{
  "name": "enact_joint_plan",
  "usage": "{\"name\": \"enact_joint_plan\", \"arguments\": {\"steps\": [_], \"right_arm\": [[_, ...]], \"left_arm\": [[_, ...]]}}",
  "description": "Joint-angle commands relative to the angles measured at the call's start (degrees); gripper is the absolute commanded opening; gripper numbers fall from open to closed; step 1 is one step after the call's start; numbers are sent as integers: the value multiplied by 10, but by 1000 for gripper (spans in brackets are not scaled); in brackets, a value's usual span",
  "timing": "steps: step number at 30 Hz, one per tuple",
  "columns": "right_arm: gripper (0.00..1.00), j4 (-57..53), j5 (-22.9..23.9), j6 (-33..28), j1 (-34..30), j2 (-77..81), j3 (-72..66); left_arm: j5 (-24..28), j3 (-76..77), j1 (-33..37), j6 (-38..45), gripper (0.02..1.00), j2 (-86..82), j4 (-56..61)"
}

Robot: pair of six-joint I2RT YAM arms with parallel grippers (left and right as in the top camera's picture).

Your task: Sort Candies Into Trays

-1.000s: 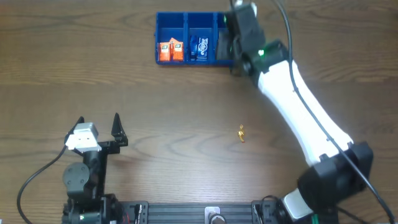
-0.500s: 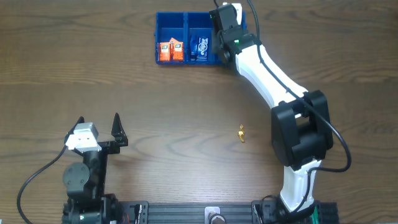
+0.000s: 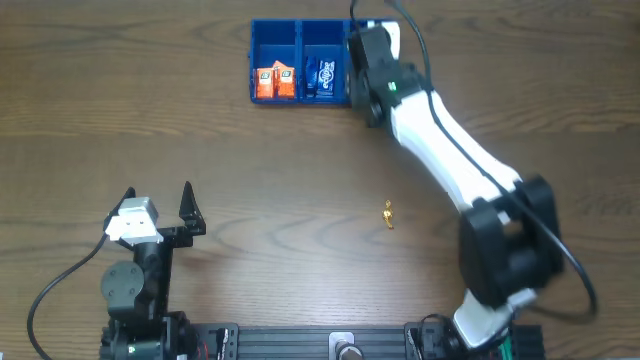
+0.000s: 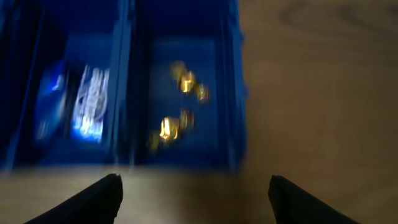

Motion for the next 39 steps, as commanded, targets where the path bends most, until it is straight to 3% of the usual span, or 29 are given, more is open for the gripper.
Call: {"name": "enact_joint_plan", "arguments": {"steps": [1,7,19,23,27,30,33,39], "right_arm": [[787,-72,-48,81,37,-141,-172],[790,-147,-146,100,43,-169,-287],[761,-87,-147,122,43,-122,-333],[702,-80,-147,122,43,-106,-333],[549,-73,-147,124,43,-94,-333],[310,-73,-147,124,43,-94,-333],[194,-73,-147,124,43,-94,-333],[145,-72,-148,124,43,-94,-331]], "left_arm": [[10,-10,2,4,998,-3,-20],[10,-10,2,4,998,-3,-20],[10,-10,2,4,998,-3,-20],[10,-10,2,4,998,-3,-20],[10,-10,2,4,998,-3,-20],[10,-10,2,4,998,-3,-20],[10,-10,2,4,998,-3,-20],[10,-10,2,4,998,-3,-20]]}}
